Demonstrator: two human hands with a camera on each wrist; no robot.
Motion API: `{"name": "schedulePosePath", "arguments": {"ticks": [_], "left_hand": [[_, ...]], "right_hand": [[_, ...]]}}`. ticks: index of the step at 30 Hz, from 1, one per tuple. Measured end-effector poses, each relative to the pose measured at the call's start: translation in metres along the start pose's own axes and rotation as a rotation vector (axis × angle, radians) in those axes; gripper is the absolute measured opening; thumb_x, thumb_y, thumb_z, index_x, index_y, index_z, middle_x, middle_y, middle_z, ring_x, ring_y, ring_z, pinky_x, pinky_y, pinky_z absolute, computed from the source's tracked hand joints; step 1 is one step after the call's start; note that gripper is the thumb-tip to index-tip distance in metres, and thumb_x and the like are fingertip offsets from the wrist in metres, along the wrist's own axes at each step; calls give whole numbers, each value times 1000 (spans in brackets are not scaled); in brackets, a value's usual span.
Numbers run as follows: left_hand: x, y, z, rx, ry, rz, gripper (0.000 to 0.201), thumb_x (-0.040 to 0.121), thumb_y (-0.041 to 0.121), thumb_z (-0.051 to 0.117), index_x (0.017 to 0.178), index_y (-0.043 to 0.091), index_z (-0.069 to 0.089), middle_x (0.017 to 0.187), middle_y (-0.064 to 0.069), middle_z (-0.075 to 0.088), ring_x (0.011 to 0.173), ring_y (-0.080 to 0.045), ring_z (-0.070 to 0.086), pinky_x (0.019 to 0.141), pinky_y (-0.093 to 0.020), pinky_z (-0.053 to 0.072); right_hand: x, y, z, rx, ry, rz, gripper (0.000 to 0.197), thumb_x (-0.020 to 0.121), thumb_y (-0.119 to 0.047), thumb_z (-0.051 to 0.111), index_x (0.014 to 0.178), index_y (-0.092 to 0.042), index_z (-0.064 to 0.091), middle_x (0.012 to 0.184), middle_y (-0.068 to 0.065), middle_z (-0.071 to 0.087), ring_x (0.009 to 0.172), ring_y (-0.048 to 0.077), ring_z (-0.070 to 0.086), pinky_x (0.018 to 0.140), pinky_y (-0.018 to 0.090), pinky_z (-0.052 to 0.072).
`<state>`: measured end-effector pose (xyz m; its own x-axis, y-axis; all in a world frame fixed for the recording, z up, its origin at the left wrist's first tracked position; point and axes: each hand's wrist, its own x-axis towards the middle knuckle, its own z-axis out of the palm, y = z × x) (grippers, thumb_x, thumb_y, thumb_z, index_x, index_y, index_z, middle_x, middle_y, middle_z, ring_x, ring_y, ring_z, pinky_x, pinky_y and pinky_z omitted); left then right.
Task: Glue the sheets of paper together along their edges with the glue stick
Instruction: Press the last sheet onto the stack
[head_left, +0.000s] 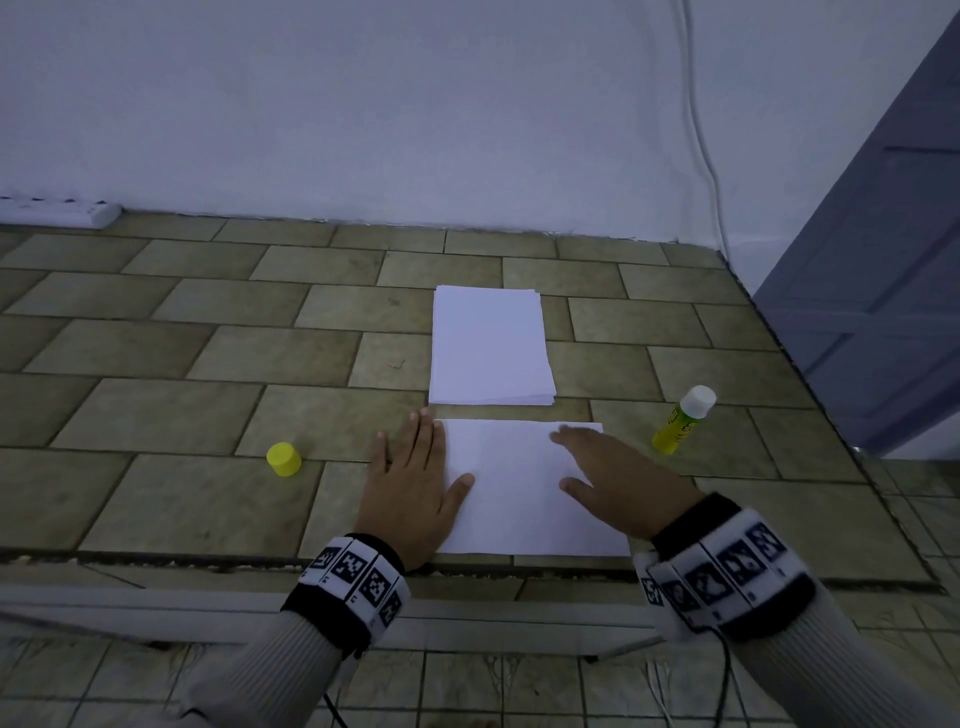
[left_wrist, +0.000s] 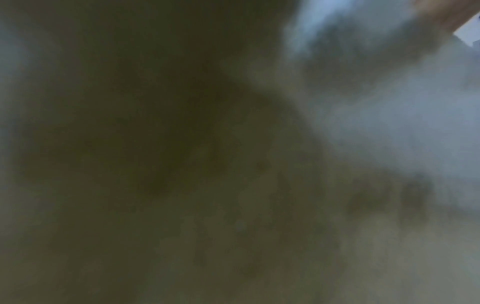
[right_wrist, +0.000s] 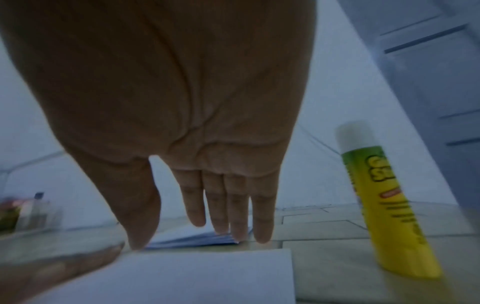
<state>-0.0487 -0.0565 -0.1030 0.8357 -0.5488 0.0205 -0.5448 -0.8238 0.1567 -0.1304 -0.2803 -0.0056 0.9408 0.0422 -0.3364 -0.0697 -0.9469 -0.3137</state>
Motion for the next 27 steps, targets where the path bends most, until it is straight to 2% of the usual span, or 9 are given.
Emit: {"name": "schedulePosePath", "arguments": {"ticks": [4, 6, 9, 12, 15, 17, 19, 23, 27], "left_hand": [[-1, 0, -3, -4, -17, 12, 102, 86, 70, -18, 152, 1, 19, 161, -15, 14, 150, -27, 9, 119, -54, 8], [-1, 1, -6, 3, -30, 16, 107, 82, 72, -22, 153, 2, 14, 162, -14, 8, 150, -26, 4, 120, -54, 4], [-2, 1, -7, 32, -65, 21, 110, 76, 73, -27, 154, 4, 7, 163, -12, 0, 151, -25, -3, 120, -54, 0], [-2, 0, -7, 22, -70, 20, 102, 86, 71, -15, 152, 1, 20, 161, -15, 13, 150, -29, 10, 118, -57, 11], [-2, 0, -6, 29, -74, 11, 92, 95, 66, 0, 146, -1, 36, 156, -17, 30, 144, -32, 29, 112, -60, 28], [-2, 0, -6, 21, -72, 14, 91, 95, 65, 1, 146, -1, 37, 156, -17, 30, 144, -32, 29, 111, -61, 28], [-2, 0, -6, 14, -55, 18, 93, 94, 67, -1, 147, -1, 34, 157, -16, 27, 146, -31, 26, 114, -59, 23], [-3, 0, -5, 12, -42, 23, 99, 89, 70, -9, 151, 1, 24, 161, -14, 15, 149, -29, 14, 118, -56, 12], [-2, 0, -5, 23, -43, 32, 102, 86, 72, -14, 153, 2, 16, 162, -13, 6, 150, -27, 6, 119, -54, 5]], "right_hand": [[31, 6, 5, -139, -34, 71, 61, 98, -25, 44, 149, -10, 14, 155, 10, 22, 139, 27, 28, 109, 42, 32], [37, 8, 3, -247, -32, 117, 54, 97, -27, 44, 143, -9, 22, 145, 13, 34, 128, 30, 40, 102, 43, 37], [42, 5, -4, -379, -15, 149, 41, 95, -27, 45, 130, -8, 35, 133, 12, 41, 119, 29, 44, 98, 40, 37], [49, 3, -13, -345, -26, 159, 26, 92, -17, 46, 116, -7, 43, 124, 13, 43, 114, 28, 45, 93, 37, 40], [55, 6, -20, -240, -57, 118, 11, 91, -5, 43, 100, -10, 39, 114, 13, 46, 101, 24, 47, 82, 30, 40], [55, 9, -24, -149, -51, 72, 21, 90, 2, 40, 110, -6, 41, 96, 8, 51, 78, 17, 46, 67, 27, 38], [52, 11, -27, -58, -43, 27, 34, 88, 8, 37, 116, -10, 40, 77, 3, 48, 62, 14, 42, 55, 26, 35], [47, 16, -36, -87, -45, -14, 32, 88, 7, 39, 107, -17, 48, 86, 3, 51, 78, 22, 51, 67, 33, 43], [51, 20, -35, -112, -22, -16, 30, 90, 3, 43, 106, -20, 56, 107, 4, 56, 94, 22, 55, 81, 34, 49]]}}
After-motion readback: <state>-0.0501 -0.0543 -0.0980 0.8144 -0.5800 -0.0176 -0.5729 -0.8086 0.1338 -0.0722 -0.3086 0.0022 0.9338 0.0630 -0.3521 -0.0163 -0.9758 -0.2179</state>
